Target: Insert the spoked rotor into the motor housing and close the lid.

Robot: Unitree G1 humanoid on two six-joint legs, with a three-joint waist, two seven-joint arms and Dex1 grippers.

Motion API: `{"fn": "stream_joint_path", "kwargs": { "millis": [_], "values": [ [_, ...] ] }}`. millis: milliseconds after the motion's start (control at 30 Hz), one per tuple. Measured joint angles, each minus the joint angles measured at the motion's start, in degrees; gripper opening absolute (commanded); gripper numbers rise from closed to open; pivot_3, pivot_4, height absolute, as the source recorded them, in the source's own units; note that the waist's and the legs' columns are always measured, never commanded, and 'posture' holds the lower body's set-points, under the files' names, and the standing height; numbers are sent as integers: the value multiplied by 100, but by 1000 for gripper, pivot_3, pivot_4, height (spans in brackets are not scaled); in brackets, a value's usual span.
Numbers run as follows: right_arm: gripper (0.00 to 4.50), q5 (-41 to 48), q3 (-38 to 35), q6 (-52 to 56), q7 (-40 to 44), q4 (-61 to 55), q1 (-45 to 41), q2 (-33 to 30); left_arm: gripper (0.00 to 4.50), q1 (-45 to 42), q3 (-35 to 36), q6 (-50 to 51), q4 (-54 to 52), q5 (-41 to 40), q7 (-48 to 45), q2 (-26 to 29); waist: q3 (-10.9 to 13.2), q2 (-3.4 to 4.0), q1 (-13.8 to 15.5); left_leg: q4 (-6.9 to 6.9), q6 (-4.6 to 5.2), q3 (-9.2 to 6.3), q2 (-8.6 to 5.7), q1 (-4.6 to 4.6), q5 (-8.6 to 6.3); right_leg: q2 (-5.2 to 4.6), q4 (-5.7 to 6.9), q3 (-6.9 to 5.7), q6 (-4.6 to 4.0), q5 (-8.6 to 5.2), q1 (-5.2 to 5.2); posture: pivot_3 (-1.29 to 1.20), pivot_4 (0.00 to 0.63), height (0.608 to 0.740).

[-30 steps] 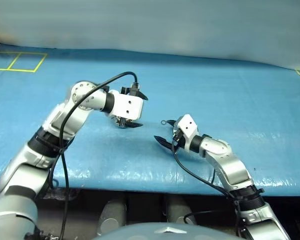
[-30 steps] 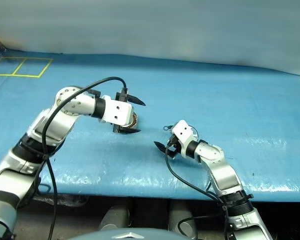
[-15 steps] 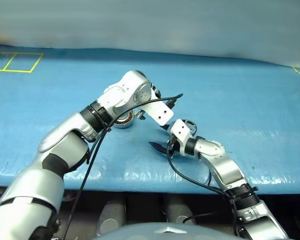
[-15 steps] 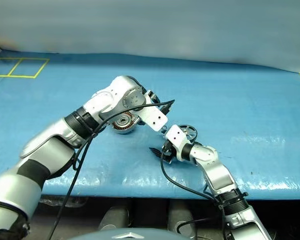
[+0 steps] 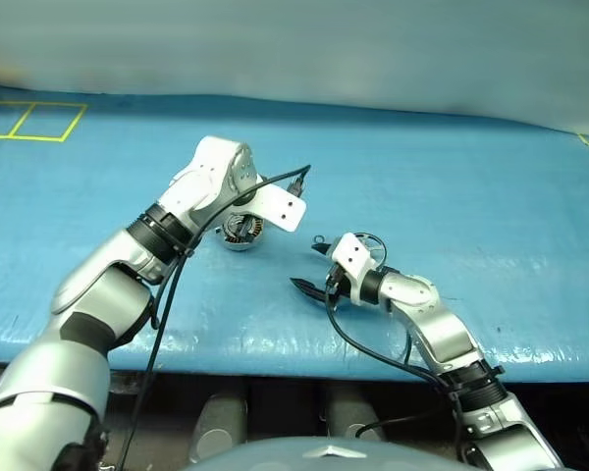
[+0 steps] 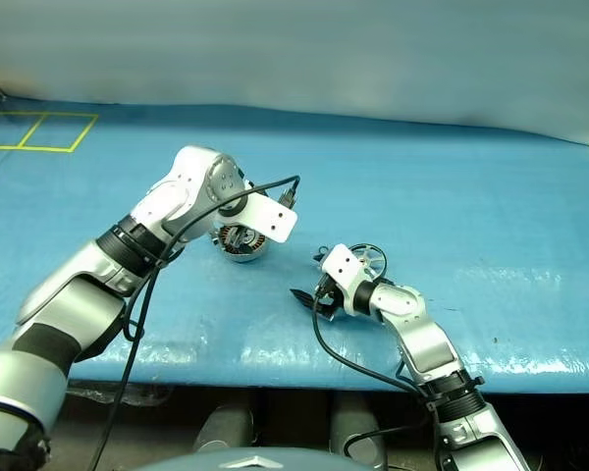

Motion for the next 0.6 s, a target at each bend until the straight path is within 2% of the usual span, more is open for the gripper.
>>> {"fn": "stream_joint_path", "kwargs": {
  "millis": [167,367,467,600],
  "values": [
    [4471,-86,3,-221,-240,27,126,282,4500,-95,265,968,6,-255,-316,-89,0,0,-21,-3,0,-2,2,2,0,3,5,-1,1,1,-3,0,150,740],
    [4471,-211,259,-464,-484,32,447,726,4500,-709,467,2171,442,-540,-552,-203,0,1,-67,-1,0,-2,2,5,0,3,8,-1,1,0,-2,0,150,740],
    [4471,-259,387,-603,-595,25,571,868,4500,-831,445,2687,580,-686,-754,-204,0,1,-109,-1,0,-2,2,5,0,3,8,0,1,1,-2,0,150,740],
    [4471,-375,440,-729,-717,40,641,944,4500,-1022,40,3257,736,-959,-904,-177,0,0,-112,0,-1,-4,2,5,0,3,12,0,1,1,-2,0,150,740]
  ]
}}
